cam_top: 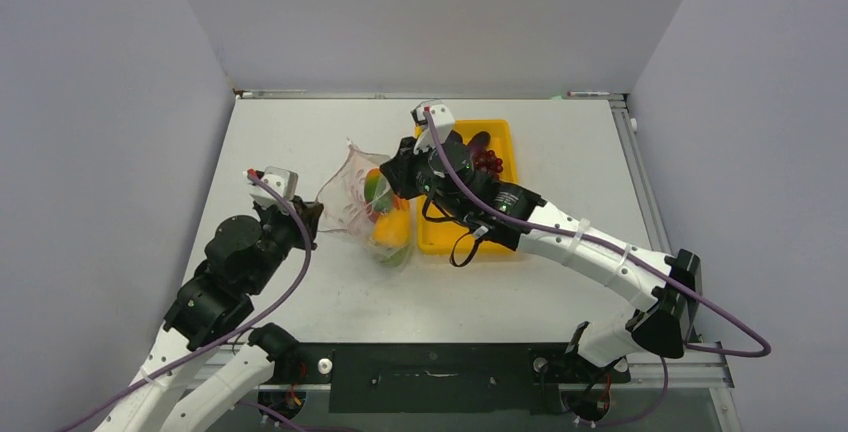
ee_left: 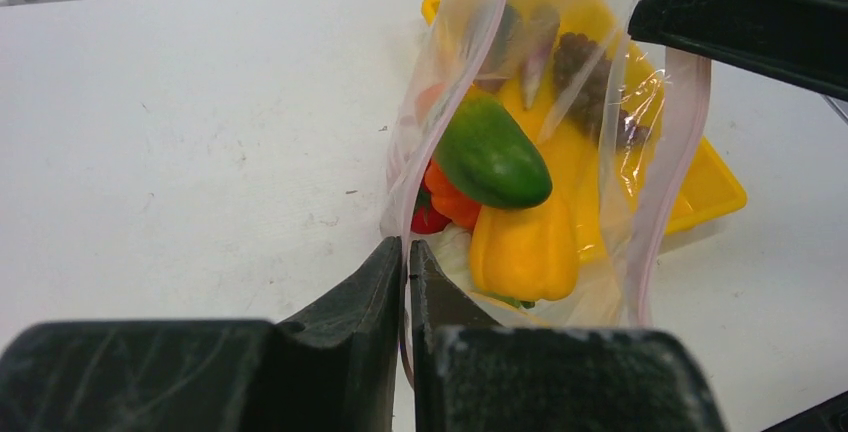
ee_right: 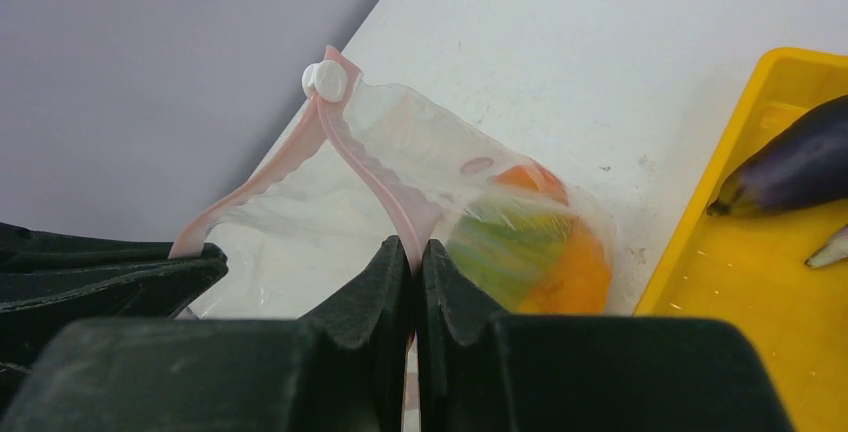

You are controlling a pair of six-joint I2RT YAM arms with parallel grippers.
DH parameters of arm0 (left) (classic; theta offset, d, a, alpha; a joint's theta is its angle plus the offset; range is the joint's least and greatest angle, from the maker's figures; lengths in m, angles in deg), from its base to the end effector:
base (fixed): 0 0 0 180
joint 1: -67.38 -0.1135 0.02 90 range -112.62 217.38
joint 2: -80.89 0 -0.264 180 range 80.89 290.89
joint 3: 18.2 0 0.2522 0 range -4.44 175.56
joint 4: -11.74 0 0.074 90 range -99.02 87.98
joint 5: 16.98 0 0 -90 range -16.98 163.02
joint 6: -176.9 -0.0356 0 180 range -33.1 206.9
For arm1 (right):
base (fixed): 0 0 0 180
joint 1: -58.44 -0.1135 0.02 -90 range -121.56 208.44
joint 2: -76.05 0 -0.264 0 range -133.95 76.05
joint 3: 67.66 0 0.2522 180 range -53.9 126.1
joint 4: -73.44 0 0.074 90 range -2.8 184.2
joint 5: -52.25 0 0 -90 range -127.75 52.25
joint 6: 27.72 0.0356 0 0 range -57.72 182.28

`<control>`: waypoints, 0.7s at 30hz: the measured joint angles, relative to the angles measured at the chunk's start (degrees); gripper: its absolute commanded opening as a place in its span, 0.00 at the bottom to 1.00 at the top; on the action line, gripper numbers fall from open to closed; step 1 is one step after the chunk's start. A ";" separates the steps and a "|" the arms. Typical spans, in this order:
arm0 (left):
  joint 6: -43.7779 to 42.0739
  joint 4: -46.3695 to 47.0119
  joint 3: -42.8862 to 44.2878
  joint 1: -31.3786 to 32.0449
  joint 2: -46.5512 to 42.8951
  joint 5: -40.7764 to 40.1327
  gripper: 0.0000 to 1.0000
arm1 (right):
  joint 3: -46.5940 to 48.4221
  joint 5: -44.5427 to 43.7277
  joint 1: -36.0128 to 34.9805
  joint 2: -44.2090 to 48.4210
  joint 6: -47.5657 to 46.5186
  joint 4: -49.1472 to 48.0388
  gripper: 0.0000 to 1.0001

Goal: Place the food in the zip-top bag and seal the zipper
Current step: Adjust the zipper food storage bag at the center of the board.

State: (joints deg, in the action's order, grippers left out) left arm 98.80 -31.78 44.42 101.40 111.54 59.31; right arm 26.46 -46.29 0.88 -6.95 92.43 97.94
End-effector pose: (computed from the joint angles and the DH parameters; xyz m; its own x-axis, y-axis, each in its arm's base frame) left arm 0.0986 -0.0563 0.3599 -0.2348 -0.0832 -0.9685 0.3093 0.9381 -0.1556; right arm 0.1877 0.2854 0.3989 -0.4876 0.1588 -0.8585 -0.5923 0.6622 0.4589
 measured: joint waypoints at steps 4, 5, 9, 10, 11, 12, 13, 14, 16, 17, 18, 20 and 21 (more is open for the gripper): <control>0.20 0.02 0.02 -0.11 1.66 -0.04 0.03 | -3.72 -2.08 0.09 -0.07 -0.15 -1.86 0.05; 0.37 -0.07 0.04 -0.13 2.75 -0.24 0.03 | -4.94 -2.36 0.15 -0.35 -0.11 -1.92 0.05; 0.79 -0.72 0.04 -0.39 7.21 -0.68 0.02 | -8.79 -2.67 0.66 -3.15 0.33 -2.05 0.05; 0.85 -0.98 0.04 -0.44 8.00 -0.68 0.02 | -9.31 -2.64 0.87 -4.07 0.39 -1.95 0.05; 0.90 -1.16 0.04 -0.44 8.55 -0.68 0.02 | -9.66 -2.64 0.90 -4.87 0.46 -1.90 0.05; 0.94 -1.31 0.04 -0.48 8.76 -0.66 0.02 | -9.90 -2.64 0.92 -5.57 0.48 -1.62 0.05; 0.96 -1.38 0.04 -0.48 8.74 -0.66 0.02 | -9.94 -2.62 0.96 -5.86 0.48 -1.31 0.05; 0.96 -1.31 0.04 -0.48 8.48 -0.63 0.02 | -9.94 -2.64 0.96 -5.90 0.48 -1.01 0.05; 0.98 -1.31 0.04 -0.52 7.82 -0.63 0.02 | -9.77 -2.64 0.96 -5.70 0.42 -1.03 0.05; 0.98 -1.31 0.04 -0.59 7.48 -0.63 0.02 | -9.46 -2.64 0.96 -5.68 0.35 -1.03 0.05; 0.98 -1.29 0.04 -0.66 7.15 -0.63 0.02 | -9.09 -2.62 0.94 -5.68 0.28 -0.98 0.05; 1.03 -1.29 0.04 -0.74 6.80 -0.63 0.01 | -8.00 -2.62 0.94 -5.68 0.04 -0.57 0.05; 1.09 -1.29 0.04 -0.74 6.60 -0.63 0.01 | -7.04 -2.62 0.94 -5.68 -0.13 -0.15 0.05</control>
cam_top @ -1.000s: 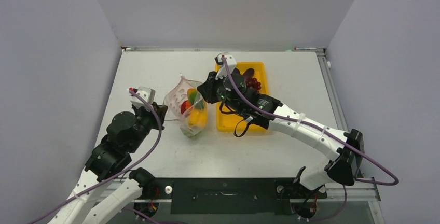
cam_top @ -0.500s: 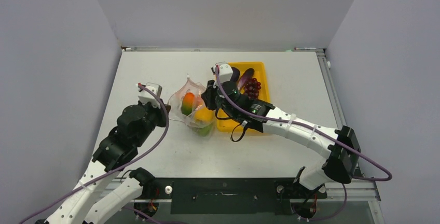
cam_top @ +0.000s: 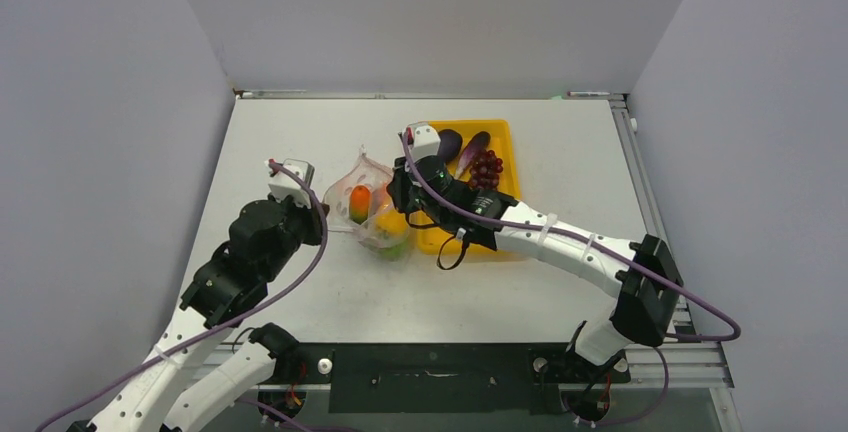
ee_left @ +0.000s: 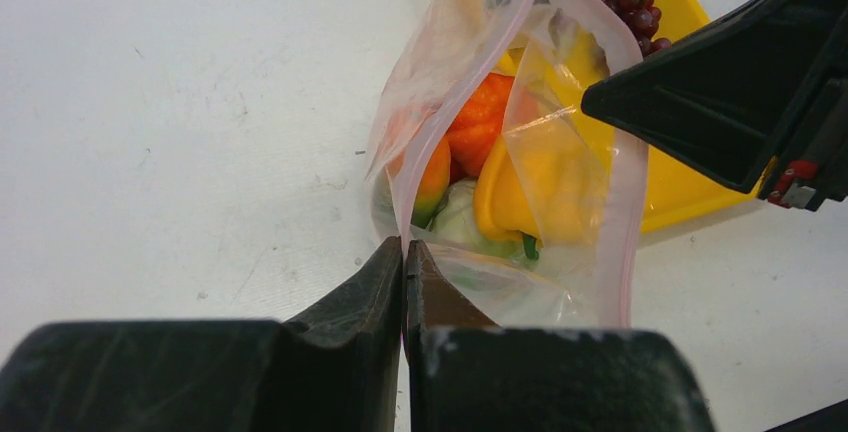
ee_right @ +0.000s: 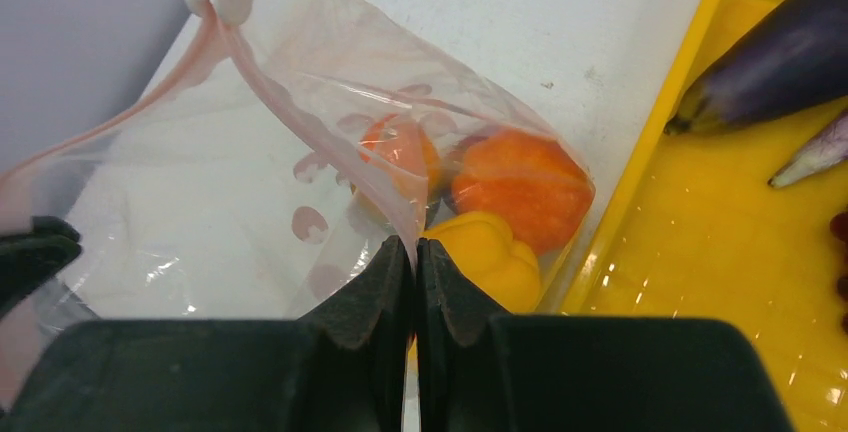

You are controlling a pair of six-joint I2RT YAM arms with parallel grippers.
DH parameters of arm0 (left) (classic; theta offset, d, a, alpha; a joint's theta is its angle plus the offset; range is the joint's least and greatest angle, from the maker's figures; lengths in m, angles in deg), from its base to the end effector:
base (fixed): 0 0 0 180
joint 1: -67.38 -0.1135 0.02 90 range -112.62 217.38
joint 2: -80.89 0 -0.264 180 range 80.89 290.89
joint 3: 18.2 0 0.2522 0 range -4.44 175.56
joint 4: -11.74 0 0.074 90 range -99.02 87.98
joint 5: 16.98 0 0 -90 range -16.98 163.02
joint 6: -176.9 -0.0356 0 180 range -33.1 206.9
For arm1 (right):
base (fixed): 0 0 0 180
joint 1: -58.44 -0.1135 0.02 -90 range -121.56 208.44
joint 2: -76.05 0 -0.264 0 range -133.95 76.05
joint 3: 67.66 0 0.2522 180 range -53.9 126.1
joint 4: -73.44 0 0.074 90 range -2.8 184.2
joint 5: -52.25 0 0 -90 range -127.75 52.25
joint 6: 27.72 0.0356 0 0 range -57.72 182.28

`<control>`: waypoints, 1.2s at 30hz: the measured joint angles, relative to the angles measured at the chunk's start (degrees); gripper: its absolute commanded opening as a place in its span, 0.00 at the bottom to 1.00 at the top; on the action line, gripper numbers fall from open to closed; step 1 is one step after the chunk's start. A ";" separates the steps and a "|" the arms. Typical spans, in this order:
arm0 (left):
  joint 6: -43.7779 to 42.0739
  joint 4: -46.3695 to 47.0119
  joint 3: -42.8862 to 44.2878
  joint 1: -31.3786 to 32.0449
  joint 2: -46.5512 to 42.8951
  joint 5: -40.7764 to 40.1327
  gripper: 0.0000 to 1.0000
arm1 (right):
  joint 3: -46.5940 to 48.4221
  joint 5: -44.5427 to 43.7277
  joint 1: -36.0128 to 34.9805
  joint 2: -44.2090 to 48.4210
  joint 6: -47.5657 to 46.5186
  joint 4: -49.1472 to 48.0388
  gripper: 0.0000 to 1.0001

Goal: Place the food in the zip-top bag and seal the zipper
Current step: Adjust the zipper food storage bag at the center of the board.

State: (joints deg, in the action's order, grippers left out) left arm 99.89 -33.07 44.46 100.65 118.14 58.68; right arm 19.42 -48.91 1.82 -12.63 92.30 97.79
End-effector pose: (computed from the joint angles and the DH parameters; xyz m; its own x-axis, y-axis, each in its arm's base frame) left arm 0.1219 -0.0694 0.3455 -0.3462 -0.0333 -0.9376 0.2651 0.9552 -0.1319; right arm 0.2060 0.3001 0.3227 -0.5704 0.0264 -0.8209 -0.5060 0.7760 0.3765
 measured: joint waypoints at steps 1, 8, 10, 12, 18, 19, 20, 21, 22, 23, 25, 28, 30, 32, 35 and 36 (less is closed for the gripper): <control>0.09 0.02 0.00 0.00 -0.09 0.00 0.01 | 0.68 0.00 0.00 0.04 -0.17 0.17 0.05; 0.50 -1.27 2.93 0.00 0.48 -0.02 0.01 | 7.19 0.02 -0.09 1.86 -2.16 1.51 0.05; 0.50 -2.51 5.57 0.00 0.74 -0.04 0.01 | 7.61 0.00 -0.09 3.26 -2.45 1.53 0.05; 0.50 -3.54 8.48 0.00 0.92 -0.09 0.01 | 7.61 0.00 -0.09 4.79 -2.49 1.70 0.05; 1.36 -4.33 11.87 0.00 0.90 -0.42 0.00 | 6.78 0.00 -0.11 6.10 -2.43 1.70 0.05; 1.62 -4.50 11.87 0.00 0.94 -0.42 0.00 | 6.21 0.00 -0.11 6.10 -2.40 1.68 0.05; 1.95 -4.87 11.85 0.00 1.11 -0.39 0.00 | 5.49 0.00 -0.11 6.10 -2.38 1.62 0.05; 2.49 -5.29 11.72 0.00 1.42 -0.39 0.00 | 4.63 -0.02 -0.11 6.10 -2.34 1.46 0.05; 3.02 -5.44 11.34 0.00 1.75 -0.39 0.00 | 3.67 -0.02 -0.11 6.10 -2.27 1.36 0.05; 3.52 -5.53 10.78 0.00 2.16 -0.39 0.00 | 2.64 0.00 -0.11 6.10 -2.14 1.09 0.05; 4.85 -5.57 9.14 0.00 3.06 -0.50 0.00 | 0.83 0.02 -0.09 6.01 -1.73 0.90 0.05; 6.73 -6.12 6.43 0.00 4.46 -0.87 0.00 | -0.72 0.13 -0.09 5.46 -1.16 0.59 0.05; 7.72 -7.02 5.46 0.00 5.60 -1.29 0.00 | -1.03 0.44 -0.09 5.07 -0.90 0.63 0.05; 7.98 -7.63 5.46 0.00 6.38 -1.66 0.00 | -1.03 0.66 -0.09 5.01 -0.87 0.59 0.05; 7.98 -8.94 7.17 0.00 7.58 -2.34 0.00 | -0.26 0.70 -0.09 4.94 -0.98 0.79 0.05; 7.89 -9.38 8.31 0.00 8.07 -2.60 0.00 | 0.42 0.70 -0.09 4.87 -1.07 1.07 0.05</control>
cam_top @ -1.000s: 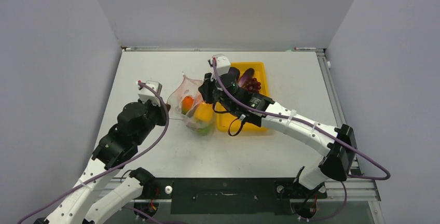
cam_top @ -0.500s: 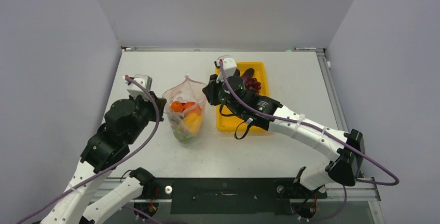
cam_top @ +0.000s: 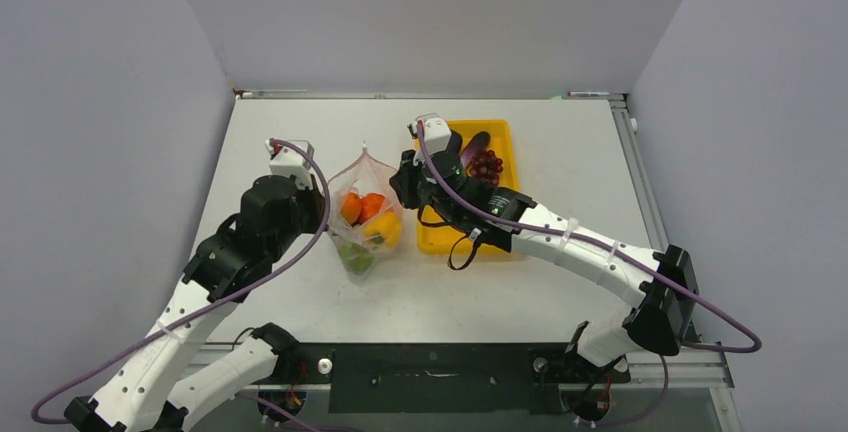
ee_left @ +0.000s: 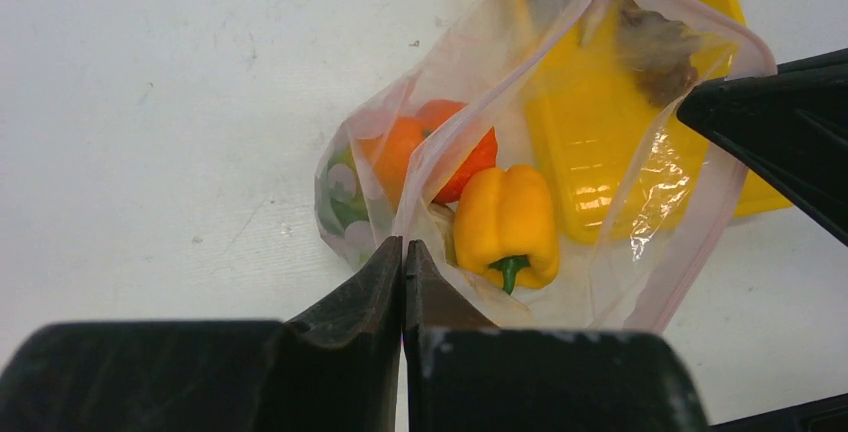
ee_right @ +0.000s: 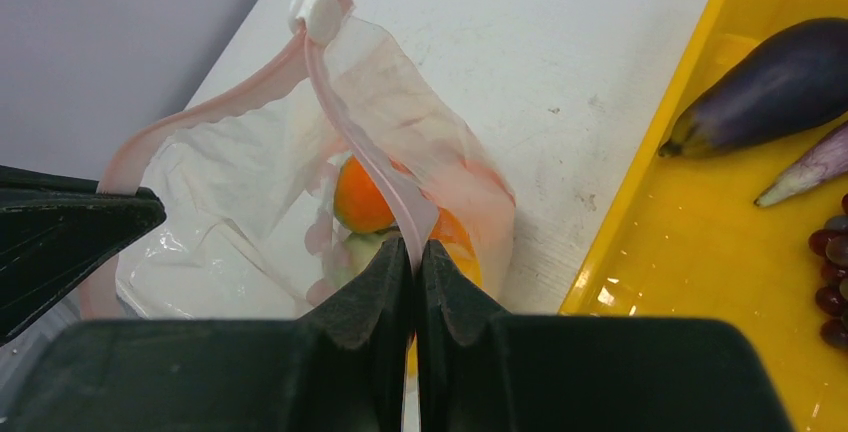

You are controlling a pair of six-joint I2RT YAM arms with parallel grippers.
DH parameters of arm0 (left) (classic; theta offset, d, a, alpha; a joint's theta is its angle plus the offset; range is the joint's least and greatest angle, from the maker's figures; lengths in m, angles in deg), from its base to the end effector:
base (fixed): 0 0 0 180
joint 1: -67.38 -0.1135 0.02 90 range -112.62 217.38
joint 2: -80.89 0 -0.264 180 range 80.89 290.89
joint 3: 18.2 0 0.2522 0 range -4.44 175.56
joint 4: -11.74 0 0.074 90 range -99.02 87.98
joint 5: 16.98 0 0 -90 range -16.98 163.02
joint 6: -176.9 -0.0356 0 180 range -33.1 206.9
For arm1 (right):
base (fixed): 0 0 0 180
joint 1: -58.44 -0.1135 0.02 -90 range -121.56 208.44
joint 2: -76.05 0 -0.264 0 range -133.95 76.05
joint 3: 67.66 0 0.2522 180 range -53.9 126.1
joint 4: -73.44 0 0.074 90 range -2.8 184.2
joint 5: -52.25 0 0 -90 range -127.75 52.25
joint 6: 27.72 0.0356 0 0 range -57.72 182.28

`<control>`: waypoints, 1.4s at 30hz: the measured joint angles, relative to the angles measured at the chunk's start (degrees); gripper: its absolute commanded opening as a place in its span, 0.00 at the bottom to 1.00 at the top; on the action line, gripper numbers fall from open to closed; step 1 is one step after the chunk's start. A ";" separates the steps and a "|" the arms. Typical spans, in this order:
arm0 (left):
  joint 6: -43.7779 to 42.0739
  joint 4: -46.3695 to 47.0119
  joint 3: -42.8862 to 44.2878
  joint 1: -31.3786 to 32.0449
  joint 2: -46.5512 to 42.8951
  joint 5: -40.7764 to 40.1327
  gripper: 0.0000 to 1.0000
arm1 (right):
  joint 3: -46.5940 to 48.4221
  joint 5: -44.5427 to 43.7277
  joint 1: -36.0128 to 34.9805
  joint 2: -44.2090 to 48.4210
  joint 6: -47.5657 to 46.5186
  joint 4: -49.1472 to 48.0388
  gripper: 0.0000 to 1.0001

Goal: Place the food in the zip-top bag and seal the zipper
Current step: Adjust the zipper food storage bag at the center of the board.

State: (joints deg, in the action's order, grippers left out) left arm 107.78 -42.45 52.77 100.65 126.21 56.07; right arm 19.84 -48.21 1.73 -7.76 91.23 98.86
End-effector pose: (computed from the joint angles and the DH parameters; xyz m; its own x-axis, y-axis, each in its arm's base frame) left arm 0.1367 -0.0773 0.3588 -0.4839 -0.0902 -0.8704 0.1478 0.9719 -0.1830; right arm 0.1945 0.2844 0.3518 -0.5309 0.0587 -0.8454 -0.5399 0.7455 0.3908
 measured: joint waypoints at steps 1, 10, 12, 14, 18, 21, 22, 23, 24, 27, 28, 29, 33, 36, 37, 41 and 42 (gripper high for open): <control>-0.09 -0.39 1.31 0.00 0.57 -0.44 0.00 | 0.92 0.02 0.00 -0.13 -0.07 0.22 0.05; -2.40 -3.76 14.01 0.00 4.83 -4.87 0.00 | 10.49 0.42 -0.02 -0.42 -1.44 2.05 0.05; -3.34 -4.83 16.13 0.00 5.51 -5.77 0.00 | 12.00 0.39 -0.04 -0.42 -1.57 1.42 0.05; -4.22 -5.29 17.92 0.00 6.10 -6.84 0.00 | 12.37 0.39 -0.07 -0.42 -1.55 0.68 0.05; -5.81 -5.97 20.02 0.00 6.82 -8.66 0.00 | 12.37 0.42 -0.07 -1.14 -1.40 0.31 0.05; -6.75 -6.16 20.57 0.00 7.37 -9.77 0.00 | 12.35 0.50 -0.07 -2.84 -1.22 -0.04 0.05; -6.99 -6.16 20.61 0.00 7.63 -10.14 0.00 | 12.35 0.50 -0.07 -3.37 -1.20 -0.20 0.05; -7.21 -6.16 20.61 0.00 7.89 -10.56 0.00 | 12.35 0.57 -0.07 -4.20 -1.07 -0.48 0.05; -7.56 -6.21 20.61 0.00 8.20 -10.99 0.00 | 12.33 0.68 -0.07 -4.87 -1.03 -0.63 0.05; -8.28 -6.34 20.57 0.00 8.90 -11.56 0.00 | 11.30 0.90 0.00 -6.21 -0.66 -1.64 0.05; -8.55 -6.25 20.35 -0.02 8.92 -11.54 0.00 | 10.47 0.92 0.07 -6.38 -0.48 -2.16 0.05; -8.83 -6.08 19.91 0.00 8.81 -11.41 0.00 | 9.42 1.09 0.20 -6.43 -0.13 -2.73 0.05; -9.68 -4.94 15.76 -0.02 7.91 -9.60 0.00 | 3.10 2.93 1.86 -6.60 1.57 -5.53 0.05; -9.77 -3.17 12.68 0.00 7.85 -7.54 0.00 | -1.60 4.20 3.78 -6.75 2.67 -6.47 0.05; -9.77 -2.86 12.04 0.00 7.91 -6.84 0.00 | -2.60 4.50 4.24 -6.75 2.93 -6.49 0.05; -9.77 -1.14 9.94 0.00 7.96 -3.43 0.00 | -5.79 6.01 5.62 -6.69 3.63 -7.39 0.05; -9.77 -0.55 9.53 0.00 7.91 -2.73 0.00 | -6.05 6.16 5.73 -6.60 3.65 -7.50 0.05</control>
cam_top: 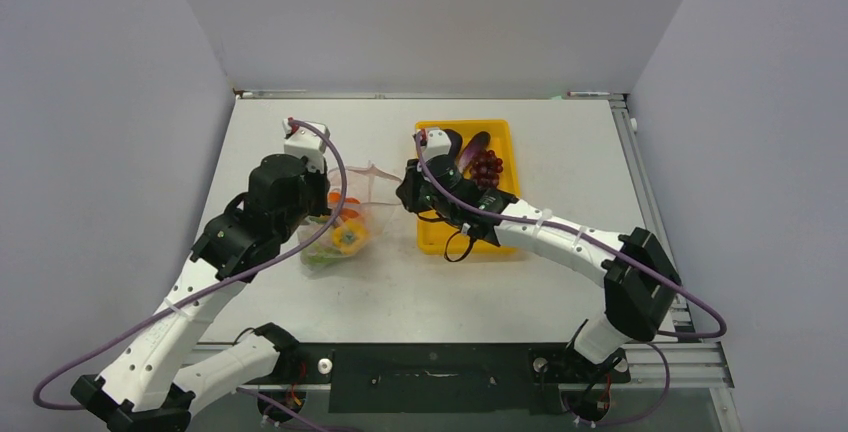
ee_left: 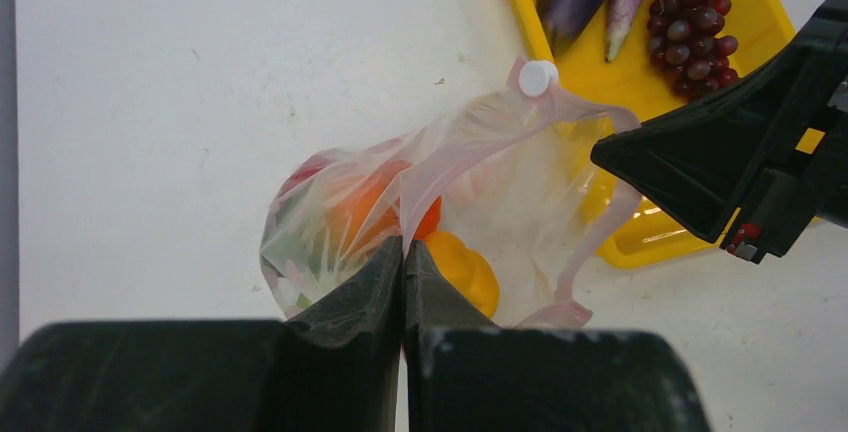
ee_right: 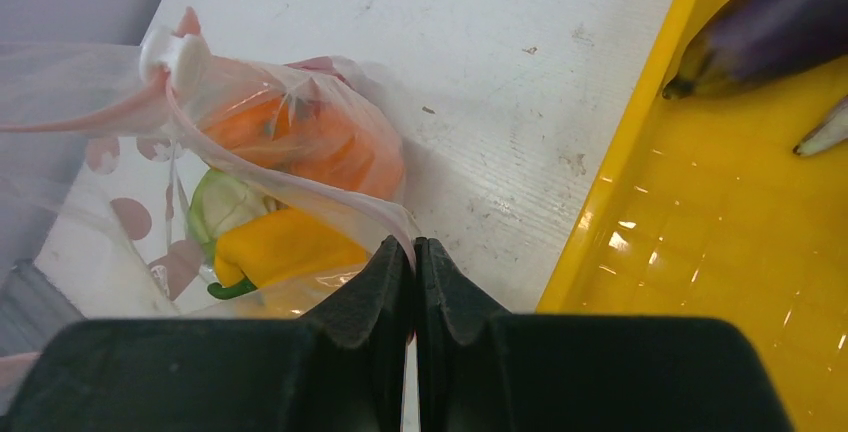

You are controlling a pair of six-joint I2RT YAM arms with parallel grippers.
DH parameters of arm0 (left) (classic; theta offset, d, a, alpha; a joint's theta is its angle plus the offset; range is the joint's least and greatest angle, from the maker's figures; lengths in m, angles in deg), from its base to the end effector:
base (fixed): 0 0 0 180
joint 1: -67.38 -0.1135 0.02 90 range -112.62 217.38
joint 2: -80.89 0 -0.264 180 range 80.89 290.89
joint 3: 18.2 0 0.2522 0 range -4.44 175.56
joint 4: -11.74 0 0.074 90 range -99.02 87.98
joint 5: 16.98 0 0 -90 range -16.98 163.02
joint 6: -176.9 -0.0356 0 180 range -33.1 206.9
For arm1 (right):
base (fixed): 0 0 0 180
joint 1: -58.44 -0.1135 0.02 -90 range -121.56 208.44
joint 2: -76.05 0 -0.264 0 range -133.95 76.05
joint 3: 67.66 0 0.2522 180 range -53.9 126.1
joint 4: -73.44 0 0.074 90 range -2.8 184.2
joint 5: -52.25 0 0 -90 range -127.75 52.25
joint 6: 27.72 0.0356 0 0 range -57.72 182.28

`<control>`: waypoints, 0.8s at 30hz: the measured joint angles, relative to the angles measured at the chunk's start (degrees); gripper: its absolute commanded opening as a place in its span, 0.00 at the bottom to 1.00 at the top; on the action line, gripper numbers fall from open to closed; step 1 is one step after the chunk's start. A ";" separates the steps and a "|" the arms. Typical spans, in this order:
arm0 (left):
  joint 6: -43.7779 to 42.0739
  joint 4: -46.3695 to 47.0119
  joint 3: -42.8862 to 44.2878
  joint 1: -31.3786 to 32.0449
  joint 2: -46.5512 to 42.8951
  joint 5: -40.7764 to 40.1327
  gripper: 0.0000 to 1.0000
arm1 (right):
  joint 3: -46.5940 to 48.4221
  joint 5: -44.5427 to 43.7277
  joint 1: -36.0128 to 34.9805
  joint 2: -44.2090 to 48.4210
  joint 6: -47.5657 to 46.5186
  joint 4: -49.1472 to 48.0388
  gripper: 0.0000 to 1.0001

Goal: Place the food in the zip-top bag and seal the zipper
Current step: Adjust the zipper food storage bag at the center of the board.

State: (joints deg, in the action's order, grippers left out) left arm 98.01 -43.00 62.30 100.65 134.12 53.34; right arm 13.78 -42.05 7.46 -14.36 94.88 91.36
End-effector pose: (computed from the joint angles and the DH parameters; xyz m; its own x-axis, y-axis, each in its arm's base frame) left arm 0.1584 -0.0896 0.3909 -0.4298 0.0650 -0.9006 0.1874 0.9821 -0.0185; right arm 0.2342 0.2847 0.2886 -0.6346 0.0702 -0.7696 -0.4638 0.7620 0.4519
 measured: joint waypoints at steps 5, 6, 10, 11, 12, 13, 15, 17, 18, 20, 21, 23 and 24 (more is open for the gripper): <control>-0.13 2.99 -2.93 0.00 -1.46 2.34 0.00 | -0.20 0.22 0.33 1.81 -0.07 0.20 0.19; -0.26 3.54 -3.54 0.00 -1.92 2.62 0.00 | -0.20 0.17 0.35 2.32 -0.28 0.22 0.22; -0.76 4.98 -5.55 0.00 -3.50 3.52 0.00 | -0.20 0.11 0.37 4.37 -0.50 0.26 0.38; -0.87 5.25 -5.88 0.00 -3.72 3.61 0.00 | -0.20 0.07 0.39 4.72 -0.50 0.26 0.43; -0.94 5.60 -6.36 0.00 -4.00 3.72 0.00 | -0.20 0.00 0.39 5.16 -0.61 0.26 0.46; -1.05 5.77 -6.71 0.00 -4.20 3.80 0.00 | -0.20 -0.11 0.39 5.55 -0.57 0.28 0.50; -1.16 6.27 -7.37 0.00 -4.44 3.91 0.00 | -0.17 -0.52 0.39 6.32 -0.81 0.37 0.55; -1.22 6.84 -7.91 0.00 -4.55 3.93 0.00 | -0.02 -1.11 0.39 6.88 -0.94 0.74 0.57; -1.25 7.08 -8.15 0.00 -4.59 3.96 0.00 | 0.20 -1.36 0.39 7.02 -1.11 0.90 0.58; -1.29 7.41 -8.57 0.00 -4.79 4.11 0.00 | 1.11 -2.27 0.42 7.37 -1.53 1.27 0.62; -1.29 7.48 -8.76 0.00 -4.94 4.13 0.00 | 1.46 -2.67 0.44 7.58 -1.75 1.51 0.65; -1.29 7.78 -9.20 0.00 -5.44 4.15 0.00 | 1.73 -3.50 0.59 8.41 -2.05 1.70 0.71; -1.27 7.80 -9.33 0.00 -5.70 4.17 0.00 | 1.75 -4.09 0.74 9.01 -2.21 1.92 0.74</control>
State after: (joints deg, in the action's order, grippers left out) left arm 96.74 -35.19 52.97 100.65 128.41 57.52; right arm 15.53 -46.13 8.20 -5.36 92.67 93.29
